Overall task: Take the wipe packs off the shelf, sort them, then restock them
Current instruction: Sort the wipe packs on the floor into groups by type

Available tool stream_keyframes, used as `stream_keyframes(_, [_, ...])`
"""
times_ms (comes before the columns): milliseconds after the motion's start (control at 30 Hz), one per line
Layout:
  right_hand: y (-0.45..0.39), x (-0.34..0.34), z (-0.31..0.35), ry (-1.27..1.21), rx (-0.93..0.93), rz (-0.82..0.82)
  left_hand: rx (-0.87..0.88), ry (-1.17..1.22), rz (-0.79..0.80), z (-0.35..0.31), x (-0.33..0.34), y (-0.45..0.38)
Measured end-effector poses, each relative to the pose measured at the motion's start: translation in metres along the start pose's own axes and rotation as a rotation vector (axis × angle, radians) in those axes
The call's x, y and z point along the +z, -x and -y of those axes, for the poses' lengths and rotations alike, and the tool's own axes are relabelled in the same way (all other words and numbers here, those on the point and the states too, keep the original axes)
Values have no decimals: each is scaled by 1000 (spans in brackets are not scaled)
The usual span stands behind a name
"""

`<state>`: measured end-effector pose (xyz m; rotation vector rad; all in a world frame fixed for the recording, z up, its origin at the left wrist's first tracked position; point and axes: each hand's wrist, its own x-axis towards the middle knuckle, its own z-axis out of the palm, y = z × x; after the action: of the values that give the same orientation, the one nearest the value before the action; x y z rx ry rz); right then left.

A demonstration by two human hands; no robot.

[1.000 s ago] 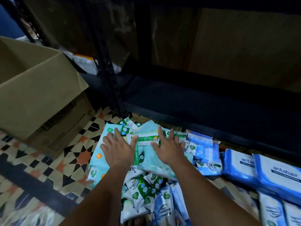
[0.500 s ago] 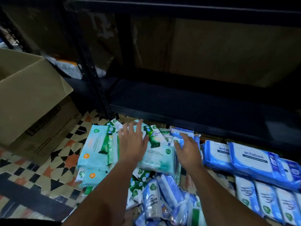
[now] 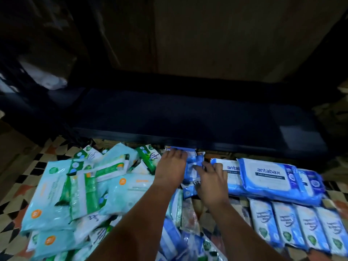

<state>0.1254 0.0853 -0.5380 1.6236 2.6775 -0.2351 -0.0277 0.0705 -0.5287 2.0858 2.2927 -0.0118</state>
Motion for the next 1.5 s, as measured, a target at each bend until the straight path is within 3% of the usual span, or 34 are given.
stream_keyframes(233, [-10, 24, -5, 37, 12, -109, -21, -134, 47, -5, 4, -23])
stream_keyframes(433, [-1, 17, -6, 47, -7, -85, 153, -287, -35, 4, -9, -15])
stream_keyframes(567, [14, 0, -6, 10, -10, -79, 238, -242, -140, 10, -12, 9])
stream_keyframes(700, [39, -18, -16, -109, -41, -159, 253, 16, -206, 8, -27, 39])
stream_keyframes(800, [57, -29, -26, -335, -28, -181, 125, 502, -221, -4, -47, 59])
stream_keyframes(900, [82, -49, -37, -700, 175, -124, -46, 956, -250, -24, -70, 77])
stream_keyframes(1033, [114, -63, -58, -1016, 406, -138, -260, 1287, -125, -46, -71, 89])
stream_keyframes(1233, [158, -61, -82, -1428, 678, -78, -536, 1388, 218, -72, -38, 111])
stream_keyframes(1367, [181, -60, -96, -1639, 814, -10, -693, 1463, 265, -89, -14, 118])
stream_keyframes(1500, [188, -49, -101, -1583, 837, -14, -670, 1604, 220, -110, -27, 116])
